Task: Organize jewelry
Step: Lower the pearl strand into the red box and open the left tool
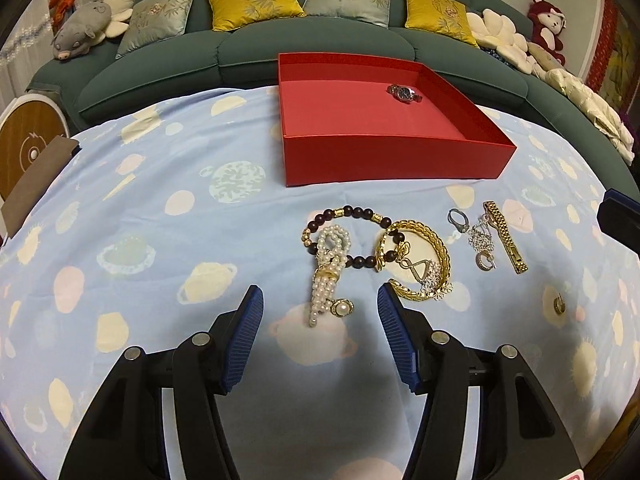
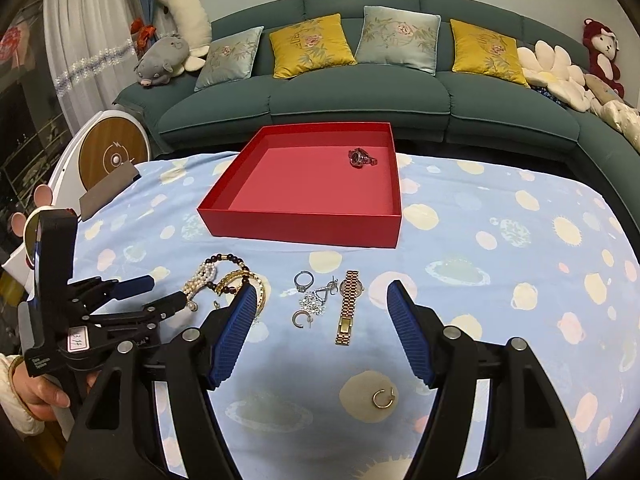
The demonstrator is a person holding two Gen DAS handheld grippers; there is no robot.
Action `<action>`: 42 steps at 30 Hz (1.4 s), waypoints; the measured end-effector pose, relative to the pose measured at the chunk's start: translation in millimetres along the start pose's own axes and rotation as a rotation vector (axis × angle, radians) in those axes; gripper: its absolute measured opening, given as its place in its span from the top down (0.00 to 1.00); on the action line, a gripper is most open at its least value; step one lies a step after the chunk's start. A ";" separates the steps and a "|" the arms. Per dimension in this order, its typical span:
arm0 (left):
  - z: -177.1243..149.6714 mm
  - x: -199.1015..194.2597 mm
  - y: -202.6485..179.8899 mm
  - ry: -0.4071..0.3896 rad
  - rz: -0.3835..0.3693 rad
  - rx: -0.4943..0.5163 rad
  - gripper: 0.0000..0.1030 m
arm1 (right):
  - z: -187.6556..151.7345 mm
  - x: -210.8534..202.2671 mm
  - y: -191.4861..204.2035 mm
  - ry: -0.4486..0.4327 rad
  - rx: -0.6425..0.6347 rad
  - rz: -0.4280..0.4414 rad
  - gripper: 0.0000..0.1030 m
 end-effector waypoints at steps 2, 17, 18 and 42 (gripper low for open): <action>-0.5 3.5 -2.2 0.011 -0.004 0.006 0.54 | -0.2 1.3 1.4 0.004 0.000 0.003 0.37; 24.8 -28.8 -0.9 -0.056 -0.051 -0.017 0.94 | 8.9 13.7 6.5 0.019 0.001 -0.001 0.37; 32.1 -34.3 -1.1 -0.070 -0.052 -0.014 0.94 | 12.5 16.1 4.7 0.018 0.006 -0.005 0.37; 138.7 -8.3 4.5 -0.138 0.075 -0.059 0.63 | 41.1 40.4 -21.8 0.028 0.105 -0.011 0.37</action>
Point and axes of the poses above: each gripper's, at about its wrist camera, not at the fingertips, and x roughly the way its jaws point, y to its left, z to its top, the point moved 3 cm from there along x, roughly the way its jaws point, and after that the axes turned 4 degrees about -x, right-handed, at the moved point
